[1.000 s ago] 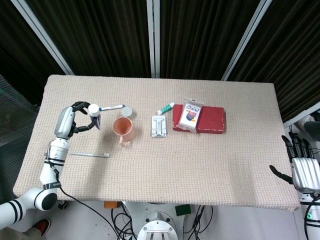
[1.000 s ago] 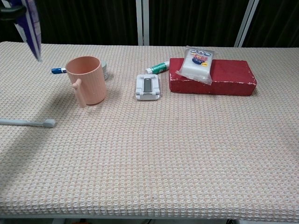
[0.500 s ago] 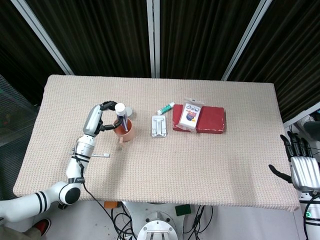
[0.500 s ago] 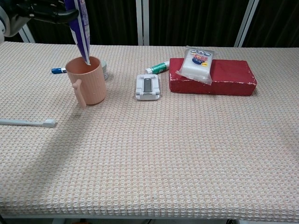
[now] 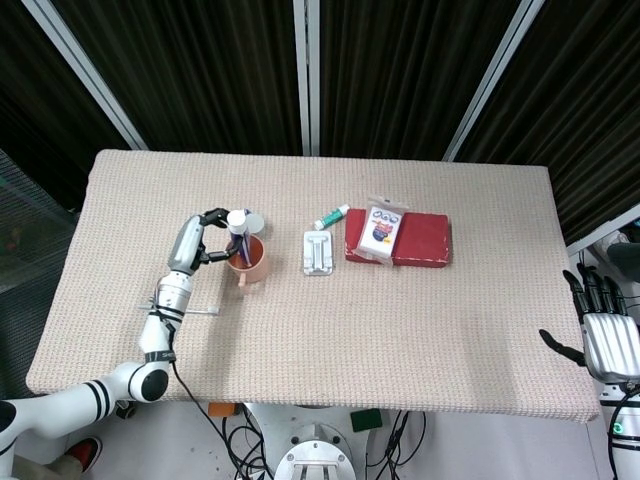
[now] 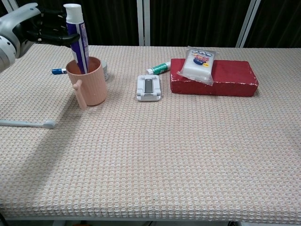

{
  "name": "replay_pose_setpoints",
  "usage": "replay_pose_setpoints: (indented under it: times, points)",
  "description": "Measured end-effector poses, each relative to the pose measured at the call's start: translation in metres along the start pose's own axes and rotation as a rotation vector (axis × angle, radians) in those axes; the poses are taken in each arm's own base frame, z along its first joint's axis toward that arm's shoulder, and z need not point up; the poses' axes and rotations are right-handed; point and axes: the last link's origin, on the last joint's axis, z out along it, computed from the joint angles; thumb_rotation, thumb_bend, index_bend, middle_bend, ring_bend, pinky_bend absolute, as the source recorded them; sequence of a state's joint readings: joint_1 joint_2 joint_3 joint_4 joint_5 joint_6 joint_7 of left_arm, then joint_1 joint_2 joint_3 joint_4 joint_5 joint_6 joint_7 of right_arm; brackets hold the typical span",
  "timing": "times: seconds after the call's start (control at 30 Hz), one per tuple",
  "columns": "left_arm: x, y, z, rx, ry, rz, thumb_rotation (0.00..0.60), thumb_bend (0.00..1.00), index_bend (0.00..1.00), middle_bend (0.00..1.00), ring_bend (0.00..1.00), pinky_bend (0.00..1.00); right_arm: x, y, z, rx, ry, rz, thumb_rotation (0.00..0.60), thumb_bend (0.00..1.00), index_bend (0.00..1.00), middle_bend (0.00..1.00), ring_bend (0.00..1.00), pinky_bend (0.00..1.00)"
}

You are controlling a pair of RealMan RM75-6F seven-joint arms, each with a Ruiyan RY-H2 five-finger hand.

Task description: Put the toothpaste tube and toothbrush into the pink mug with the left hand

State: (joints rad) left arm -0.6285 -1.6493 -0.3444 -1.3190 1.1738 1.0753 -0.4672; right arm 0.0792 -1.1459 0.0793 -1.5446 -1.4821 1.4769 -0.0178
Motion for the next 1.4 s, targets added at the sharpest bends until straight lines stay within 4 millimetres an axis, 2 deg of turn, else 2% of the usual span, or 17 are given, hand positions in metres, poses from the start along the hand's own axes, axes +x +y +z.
replay_pose_setpoints:
  times: [0.1, 0.2, 0.43, 0.73, 0.77, 0.9, 0.97, 1.4]
  points:
    - [-0.005, -0.009, -0.002, 0.006, -0.037, 0.031, 0.6, 0.4, 0.58, 0.23, 0.11, 0.29, 0.001, 0.0, 0.0, -0.002, 0.004, 0.0, 0.529, 0.43, 0.0, 0.0, 0.0, 0.0]
    - [-0.009, -0.015, -0.003, 0.008, -0.061, 0.047, 0.6, 0.4, 0.55, 0.14, 0.08, 0.27, 0.001, 0.001, 0.0, -0.006, 0.002, 0.0, 0.529, 0.43, 0.0, 0.0, 0.0, 0.0]
    - [-0.013, -0.025, -0.004, 0.01, -0.062, 0.033, 0.6, 0.4, 0.54, 0.14, 0.08, 0.25, 0.001, 0.0, -0.001, -0.005, -0.006, -0.003, 0.53, 0.43, 0.0, 0.0, 0.0, 0.0]
    - [-0.013, -0.031, -0.009, 0.004, -0.087, 0.044, 0.599, 0.39, 0.46, 0.1, 0.06, 0.22, 0.001, 0.0, -0.001, -0.008, -0.003, -0.002, 0.53, 0.43, 0.0, 0.0, 0.0, 0.0]
    - [-0.013, -0.032, -0.009, 0.002, -0.092, 0.044, 0.591, 0.39, 0.44, 0.09, 0.05, 0.22, 0.001, 0.001, -0.001, -0.009, -0.002, -0.002, 0.531, 0.43, 0.0, 0.0, 0.0, 0.0]
    - [-0.013, -0.032, -0.01, -0.012, -0.107, 0.047, 0.458, 0.38, 0.33, 0.07, 0.05, 0.21, 0.001, 0.0, -0.001, -0.008, -0.002, -0.002, 0.531, 0.43, 0.0, 0.0, 0.0, 0.0]
    - [-0.013, -0.032, -0.01, -0.018, -0.114, 0.052, 0.433, 0.38, 0.28, 0.06, 0.05, 0.21, 0.001, 0.0, 0.0, -0.007, -0.003, -0.003, 0.528, 0.43, 0.0, 0.0, 0.0, 0.0]
    - [-0.008, -0.033, -0.011, -0.029, -0.109, 0.049, 0.395, 0.38, 0.21, 0.06, 0.05, 0.21, 0.002, -0.001, 0.001, -0.005, 0.0, -0.004, 0.529, 0.43, 0.0, 0.0, 0.0, 0.0]
